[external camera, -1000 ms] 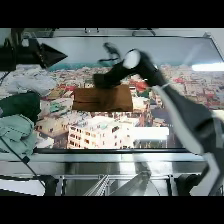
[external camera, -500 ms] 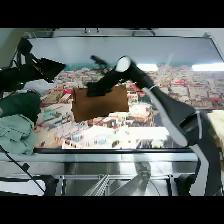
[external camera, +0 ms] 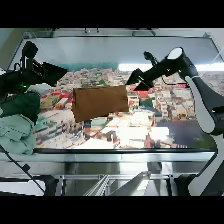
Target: Fold the shirts.
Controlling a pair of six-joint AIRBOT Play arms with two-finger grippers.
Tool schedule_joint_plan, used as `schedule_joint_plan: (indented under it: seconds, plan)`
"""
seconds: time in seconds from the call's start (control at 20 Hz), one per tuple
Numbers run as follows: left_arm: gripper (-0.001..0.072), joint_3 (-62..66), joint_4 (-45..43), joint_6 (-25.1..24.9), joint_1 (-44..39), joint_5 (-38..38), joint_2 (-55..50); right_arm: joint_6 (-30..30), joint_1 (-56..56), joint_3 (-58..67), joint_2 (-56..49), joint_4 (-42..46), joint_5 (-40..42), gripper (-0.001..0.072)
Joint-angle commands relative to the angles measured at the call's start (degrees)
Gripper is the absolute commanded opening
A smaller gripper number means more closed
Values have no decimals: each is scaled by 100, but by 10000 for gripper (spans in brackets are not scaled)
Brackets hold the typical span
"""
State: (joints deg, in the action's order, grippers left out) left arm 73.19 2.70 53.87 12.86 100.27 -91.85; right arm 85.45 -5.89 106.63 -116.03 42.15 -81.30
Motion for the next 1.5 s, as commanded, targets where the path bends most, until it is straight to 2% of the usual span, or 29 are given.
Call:
schedule_joint_plan:
  seconds: [0.0, 0.25, 0.3, 0.4, 0.45, 0.5, 0.55, 0.65, 0.8, 0.9, 1.15, 1.25, 1.45]
  plan:
    - [13, -7, 0, -101, 13, -153, -7, 39, 83, -195, -435, -4, 315, 658]
    - [13, -7, -11, -168, 13, -170, -7, -70, -525, -192, -1049, -492, 358, 654]
    - [13, -7, -13, -227, 13, -168, -7, -142, -706, -192, -1084, -699, 450, 627]
    - [13, -9, -13, -245, 13, -170, -7, -144, -990, -192, -1088, -828, 737, 515]
    - [13, -9, -13, -245, 13, -160, -7, -149, -1095, -192, -1088, -944, 807, 400]
    - [13, -7, -13, -245, 13, -127, -7, -278, -1167, -190, -1086, -1174, 824, 127]
    - [13, -7, -11, -243, 13, -92, -7, -479, -1200, -190, -1071, -1502, 826, 22]
    - [13, -9, -13, -243, 13, -68, -7, -667, -1156, -188, -901, -1893, 824, 21]
    - [13, -9, -13, -243, 13, -17, -7, -656, -713, -186, -212, -1818, 708, 21]
    - [13, -9, -13, -243, 13, 79, -7, -411, -175, -186, 417, -1462, 511, 20]
    - [13, -9, -15, -243, 13, 227, -7, 922, 1961, -186, 2339, 737, 295, 21]
    - [13, -9, -20, -245, 0, 227, -7, 1419, 3025, -188, 2896, 1665, -125, 21]
    - [12, -9, -15, -251, 0, 212, -9, 1572, 5047, -192, 3587, 3261, -1189, 21]
